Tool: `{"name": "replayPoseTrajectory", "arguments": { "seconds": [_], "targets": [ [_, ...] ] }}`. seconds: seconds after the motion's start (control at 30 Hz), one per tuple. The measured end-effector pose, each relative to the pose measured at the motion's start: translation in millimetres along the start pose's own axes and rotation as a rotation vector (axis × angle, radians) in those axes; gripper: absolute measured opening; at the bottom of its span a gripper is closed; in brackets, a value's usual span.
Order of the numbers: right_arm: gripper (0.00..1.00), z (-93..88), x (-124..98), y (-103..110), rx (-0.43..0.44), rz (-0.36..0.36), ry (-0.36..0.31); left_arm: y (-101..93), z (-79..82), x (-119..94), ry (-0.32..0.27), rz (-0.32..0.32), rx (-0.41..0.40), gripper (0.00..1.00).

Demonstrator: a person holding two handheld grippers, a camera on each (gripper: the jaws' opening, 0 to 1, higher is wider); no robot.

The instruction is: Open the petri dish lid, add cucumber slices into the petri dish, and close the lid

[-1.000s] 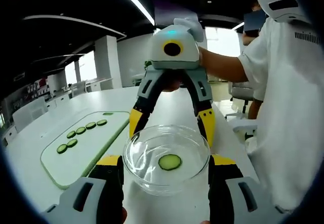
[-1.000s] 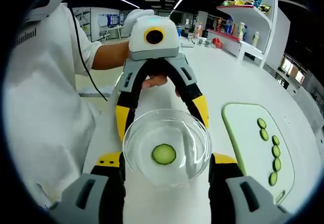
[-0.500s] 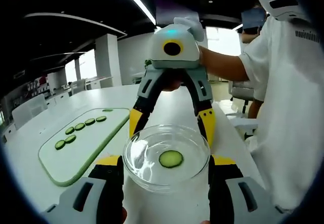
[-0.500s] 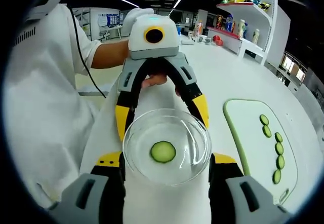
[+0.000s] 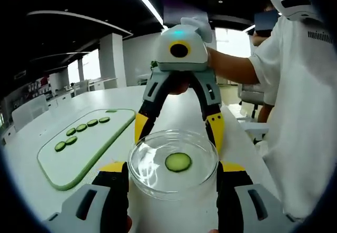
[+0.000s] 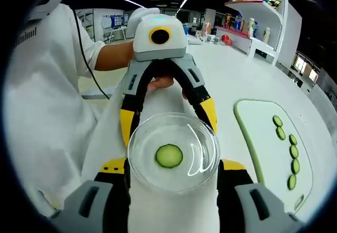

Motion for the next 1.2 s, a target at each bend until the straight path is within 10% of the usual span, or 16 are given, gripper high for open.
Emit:
{"name": "replayPoseTrajectory", "arguments": {
  "seconds": [1.2],
  "targets": [
    [0.72,-7.4,2.4,1.7,0.043,0.028,-0.039,-2.2,-2.2,0.4,-0.013,-0.016,-0.013,0.69]
  ]
}}
Point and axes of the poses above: the point that each gripper's makers call its tool centre point, and the gripper's own axes: x roughly forward along the fingers, y roughly to its left, z roughly out of its top, the point moved 6 cm from there along -x, roughly backward along the fingers, and after that the axes turned 12 degrees about y, right-handed, at the moved point
